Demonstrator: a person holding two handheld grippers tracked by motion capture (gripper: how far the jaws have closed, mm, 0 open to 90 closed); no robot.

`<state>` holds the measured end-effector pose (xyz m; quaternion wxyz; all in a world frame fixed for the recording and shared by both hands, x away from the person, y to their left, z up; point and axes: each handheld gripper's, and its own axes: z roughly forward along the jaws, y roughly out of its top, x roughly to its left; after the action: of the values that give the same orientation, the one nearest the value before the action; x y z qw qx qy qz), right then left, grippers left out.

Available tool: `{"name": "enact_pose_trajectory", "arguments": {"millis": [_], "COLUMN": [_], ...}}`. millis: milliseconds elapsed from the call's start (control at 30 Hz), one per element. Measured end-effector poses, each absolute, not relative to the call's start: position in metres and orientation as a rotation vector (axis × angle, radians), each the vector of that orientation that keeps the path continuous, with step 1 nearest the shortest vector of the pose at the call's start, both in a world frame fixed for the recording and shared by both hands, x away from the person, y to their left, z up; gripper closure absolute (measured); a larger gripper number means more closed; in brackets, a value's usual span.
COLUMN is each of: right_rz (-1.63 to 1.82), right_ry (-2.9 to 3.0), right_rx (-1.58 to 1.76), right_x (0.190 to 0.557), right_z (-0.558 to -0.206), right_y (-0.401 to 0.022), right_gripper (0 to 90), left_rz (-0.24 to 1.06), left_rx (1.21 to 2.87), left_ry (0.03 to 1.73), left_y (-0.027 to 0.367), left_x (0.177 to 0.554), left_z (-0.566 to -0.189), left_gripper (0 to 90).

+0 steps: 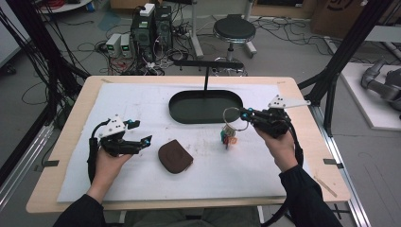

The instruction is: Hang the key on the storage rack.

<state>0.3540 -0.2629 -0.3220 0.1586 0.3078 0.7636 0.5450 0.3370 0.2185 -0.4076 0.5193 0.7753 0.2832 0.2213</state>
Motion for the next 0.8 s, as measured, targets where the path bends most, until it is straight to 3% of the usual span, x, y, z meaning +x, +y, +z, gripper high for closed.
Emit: {"name": "enact_pose_trajectory", "arguments": {"millis": [367,800], "right_rz": [1.563,1.532], "right_ry": [2.096,2.026], "right_rx": [0.850,0.892], "right_x": [0.383,0.425], "right_z": [-0.290,-0.280], "right_y": [-0.256,-0.244], "right_gripper": [88.5,88.5], "left_rz": [0.530,0.536], "left_rx": [1.857,1.847], "left_ry": [0.680,0.675], "left_y": [0.219,0.221], "left_x": [0.337,0.336], "left_z": [-0.408,-0.407], "left_gripper": [23.8,23.7]}}
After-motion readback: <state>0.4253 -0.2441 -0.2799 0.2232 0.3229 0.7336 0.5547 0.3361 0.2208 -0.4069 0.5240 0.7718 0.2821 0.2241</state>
